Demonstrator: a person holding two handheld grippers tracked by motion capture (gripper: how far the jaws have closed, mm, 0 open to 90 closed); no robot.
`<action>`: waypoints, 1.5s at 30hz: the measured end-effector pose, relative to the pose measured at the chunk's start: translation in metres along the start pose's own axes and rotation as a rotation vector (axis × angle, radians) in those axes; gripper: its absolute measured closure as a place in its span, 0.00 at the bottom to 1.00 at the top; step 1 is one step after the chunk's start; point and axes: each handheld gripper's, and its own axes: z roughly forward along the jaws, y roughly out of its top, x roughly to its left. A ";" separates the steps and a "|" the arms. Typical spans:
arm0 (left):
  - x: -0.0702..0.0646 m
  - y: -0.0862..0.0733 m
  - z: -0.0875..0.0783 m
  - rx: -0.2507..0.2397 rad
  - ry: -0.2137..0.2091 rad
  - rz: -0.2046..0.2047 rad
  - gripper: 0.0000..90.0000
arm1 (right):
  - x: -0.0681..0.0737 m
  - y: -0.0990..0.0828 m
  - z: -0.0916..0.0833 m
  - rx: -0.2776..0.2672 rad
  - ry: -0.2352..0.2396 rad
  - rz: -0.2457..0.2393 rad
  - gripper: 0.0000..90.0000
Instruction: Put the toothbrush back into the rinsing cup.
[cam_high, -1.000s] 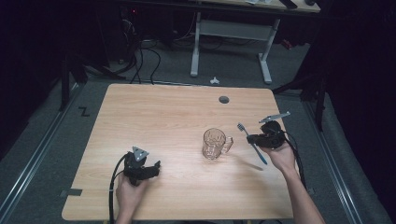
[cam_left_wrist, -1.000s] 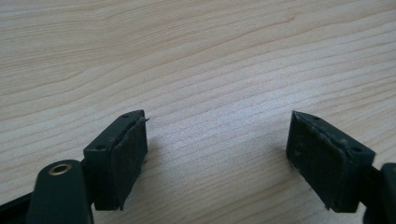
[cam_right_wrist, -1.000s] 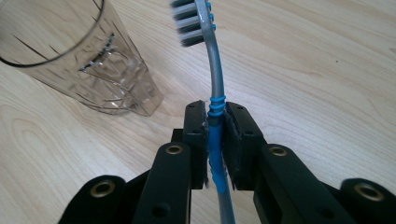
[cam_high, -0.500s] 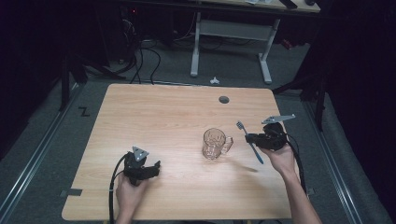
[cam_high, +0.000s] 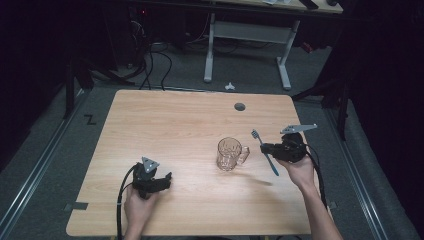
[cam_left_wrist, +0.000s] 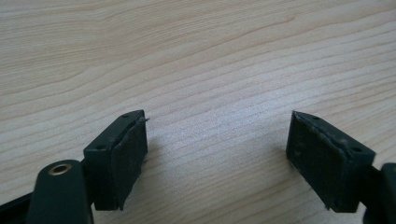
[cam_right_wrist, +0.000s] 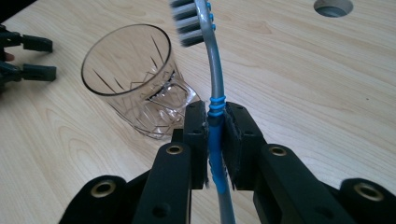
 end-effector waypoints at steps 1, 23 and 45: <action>0.000 0.000 0.000 0.000 0.000 0.000 0.23 | 0.000 0.000 0.000 -0.003 0.005 0.000 0.89; 0.000 0.000 0.000 -0.001 0.000 0.000 0.23 | 0.011 0.011 0.000 -0.092 0.071 -0.021 0.89; 0.000 0.000 0.000 -0.001 0.000 0.000 0.23 | 0.019 0.029 -0.003 -0.167 0.076 -0.048 0.89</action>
